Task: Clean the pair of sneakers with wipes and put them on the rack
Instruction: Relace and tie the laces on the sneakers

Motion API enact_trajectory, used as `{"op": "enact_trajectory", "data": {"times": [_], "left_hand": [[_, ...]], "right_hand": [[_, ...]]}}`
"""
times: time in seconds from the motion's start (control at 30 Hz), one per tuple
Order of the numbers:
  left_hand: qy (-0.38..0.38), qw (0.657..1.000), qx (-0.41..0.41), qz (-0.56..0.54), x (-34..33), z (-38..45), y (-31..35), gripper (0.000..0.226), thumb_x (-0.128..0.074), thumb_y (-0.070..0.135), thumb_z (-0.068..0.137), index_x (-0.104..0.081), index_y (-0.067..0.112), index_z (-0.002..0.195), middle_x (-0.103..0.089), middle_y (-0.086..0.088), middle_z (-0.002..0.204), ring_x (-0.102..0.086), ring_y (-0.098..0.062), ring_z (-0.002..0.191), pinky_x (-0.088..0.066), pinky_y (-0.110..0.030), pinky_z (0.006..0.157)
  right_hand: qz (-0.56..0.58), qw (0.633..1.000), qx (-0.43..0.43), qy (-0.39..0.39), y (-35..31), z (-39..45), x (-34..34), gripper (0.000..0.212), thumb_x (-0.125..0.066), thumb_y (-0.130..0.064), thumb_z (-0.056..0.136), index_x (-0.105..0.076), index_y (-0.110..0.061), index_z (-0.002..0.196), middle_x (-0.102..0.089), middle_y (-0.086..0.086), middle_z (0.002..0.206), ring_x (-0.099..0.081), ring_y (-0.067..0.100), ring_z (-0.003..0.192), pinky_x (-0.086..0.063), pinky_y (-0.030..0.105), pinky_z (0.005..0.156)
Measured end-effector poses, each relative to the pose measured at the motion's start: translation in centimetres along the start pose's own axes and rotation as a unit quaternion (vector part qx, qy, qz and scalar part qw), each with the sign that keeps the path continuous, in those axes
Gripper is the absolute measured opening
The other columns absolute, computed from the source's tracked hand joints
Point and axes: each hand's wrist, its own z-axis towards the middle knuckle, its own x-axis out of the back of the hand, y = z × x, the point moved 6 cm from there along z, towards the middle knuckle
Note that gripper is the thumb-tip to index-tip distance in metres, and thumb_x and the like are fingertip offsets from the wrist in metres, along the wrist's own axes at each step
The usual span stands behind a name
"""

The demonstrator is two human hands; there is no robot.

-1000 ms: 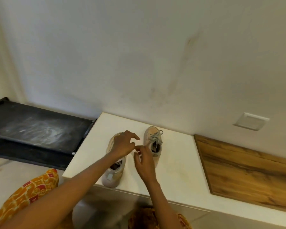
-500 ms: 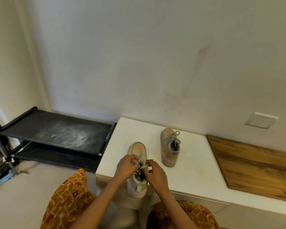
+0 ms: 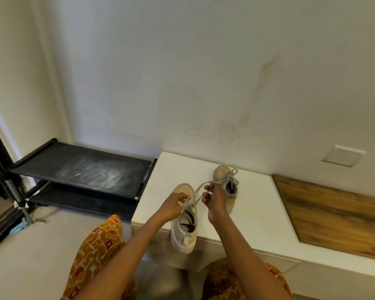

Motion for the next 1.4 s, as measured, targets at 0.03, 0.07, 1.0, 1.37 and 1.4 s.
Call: {"op": "enact_trajectory", "data": {"times": [0.03, 0.07, 1.0, 1.37, 1.4], "left_hand": [[0.002, 1.000, 0.001, 0.027, -0.4, 0.0, 0.0, 0.036, -0.060, 0.018, 0.087, -0.055, 0.017, 0.123, -0.053, -0.003, 0.120, -0.054, -0.020, 0.107, -0.045, -0.025, 0.089], [0.010, 0.999, 0.003, 0.047, -0.6, -0.1, 0.0, 0.036, -0.059, 0.018, 0.088, -0.055, 0.017, 0.124, -0.051, -0.005, 0.122, -0.054, -0.021, 0.110, -0.044, -0.024, 0.090], [0.017, 0.978, 0.145, -0.150, -1.9, 1.7, -0.2, 0.049, -0.032, 0.049, 0.097, -0.057, 0.013, 0.076, -0.058, -0.003, 0.075, -0.055, -0.015, 0.070, -0.045, -0.029, 0.078], [-0.011, 0.855, 0.187, -0.483, -2.1, 1.6, -2.3, 0.022, -0.067, 0.029, 0.082, -0.062, 0.008, 0.088, -0.059, -0.008, 0.085, -0.053, -0.018, 0.079, -0.044, -0.028, 0.077], [0.010, 0.839, 0.184, -0.513, -1.9, 1.5, -2.3, 0.016, -0.067, 0.021, 0.083, -0.061, 0.007, 0.089, -0.059, -0.008, 0.081, -0.054, -0.018, 0.075, -0.045, -0.027, 0.073]], "right_hand": [[0.032, 0.999, 0.010, -0.001, -1.4, 0.1, -0.2, 0.031, -0.044, -0.030, 0.098, -0.050, -0.018, 0.070, -0.051, 0.000, 0.062, -0.042, 0.011, 0.050, -0.032, 0.020, 0.044], [0.054, 0.998, 0.032, -0.006, -2.7, 0.2, -0.4, 0.034, -0.045, -0.034, 0.097, -0.051, -0.017, 0.068, -0.053, 0.000, 0.061, -0.045, 0.011, 0.051, -0.034, 0.020, 0.044], [-0.563, 0.805, 0.118, -0.148, 4.4, 0.2, 0.4, 0.019, -0.057, -0.027, 0.085, -0.060, -0.013, 0.097, -0.058, 0.004, 0.094, -0.054, 0.017, 0.084, -0.043, 0.024, 0.068], [-0.148, 0.986, 0.008, -0.071, 5.3, 0.3, 1.5, 0.020, -0.051, -0.024, 0.095, -0.061, -0.011, 0.084, -0.065, 0.005, 0.081, -0.061, 0.016, 0.075, -0.050, 0.022, 0.065], [-0.104, 0.993, -0.009, -0.061, 5.2, 0.6, 2.0, 0.022, -0.050, -0.025, 0.095, -0.058, -0.012, 0.079, -0.062, 0.005, 0.077, -0.058, 0.015, 0.071, -0.049, 0.024, 0.065]]}}
